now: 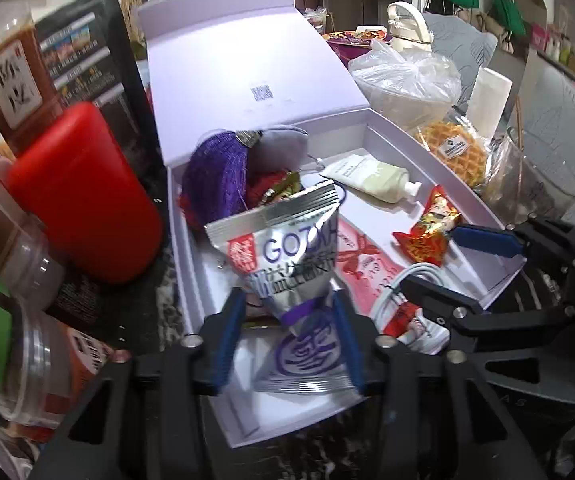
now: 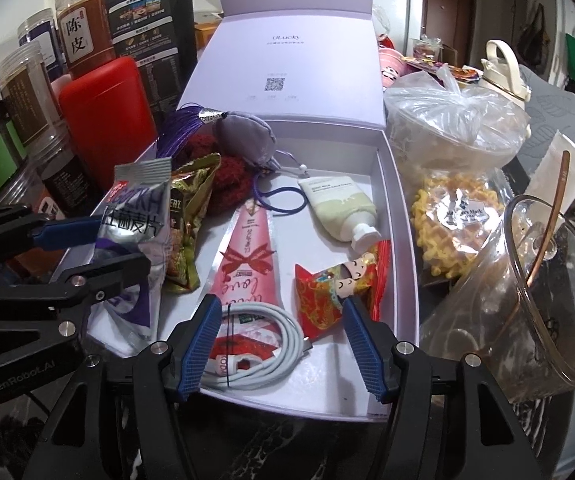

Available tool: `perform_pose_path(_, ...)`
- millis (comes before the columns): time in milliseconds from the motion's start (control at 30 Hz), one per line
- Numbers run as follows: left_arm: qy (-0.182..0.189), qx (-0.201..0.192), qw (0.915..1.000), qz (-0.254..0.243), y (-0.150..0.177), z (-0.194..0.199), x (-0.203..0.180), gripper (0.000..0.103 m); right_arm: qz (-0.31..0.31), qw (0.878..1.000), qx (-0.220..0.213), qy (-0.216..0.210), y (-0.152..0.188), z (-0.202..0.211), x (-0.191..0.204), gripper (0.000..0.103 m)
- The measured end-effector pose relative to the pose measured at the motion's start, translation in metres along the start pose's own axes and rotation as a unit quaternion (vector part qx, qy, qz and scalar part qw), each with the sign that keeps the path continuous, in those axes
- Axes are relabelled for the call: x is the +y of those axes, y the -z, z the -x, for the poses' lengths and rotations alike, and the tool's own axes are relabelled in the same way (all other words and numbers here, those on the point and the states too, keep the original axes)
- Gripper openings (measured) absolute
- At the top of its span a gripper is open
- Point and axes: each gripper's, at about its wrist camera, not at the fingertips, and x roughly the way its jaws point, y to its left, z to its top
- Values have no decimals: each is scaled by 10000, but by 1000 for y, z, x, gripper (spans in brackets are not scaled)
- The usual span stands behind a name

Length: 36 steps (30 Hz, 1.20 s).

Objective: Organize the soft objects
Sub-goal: 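Lower the GOZH bag and cable into the box and open both tools, then withdraw both open tools up from the box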

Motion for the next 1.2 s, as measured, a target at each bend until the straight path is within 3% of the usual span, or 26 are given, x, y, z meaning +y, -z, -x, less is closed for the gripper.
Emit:
perform_pose_path(167,-367,-200,9991,-57,-3,8,4,79,-3,10000,96,25,-1,-2,0,64)
perform_pose_path(333,-317,-277,9991,95,-1,17,13,79,-23,10000,91,-26,-3,-1,3,70)
perform_pose_path(667,-389,-567,9972,295,3,42,24,79,50,10000,-60,-11,-10,10,15,71)
perform_pose_path(1100,-338,-1371,9888,480,-9,107,34,79,126,9963,-821,216,-30,73,19,88)
perform_pose_path(1200,-383,-1556,9858,493,-10,123,34,86,165,9943,-1006,318,-33,89,20,94)
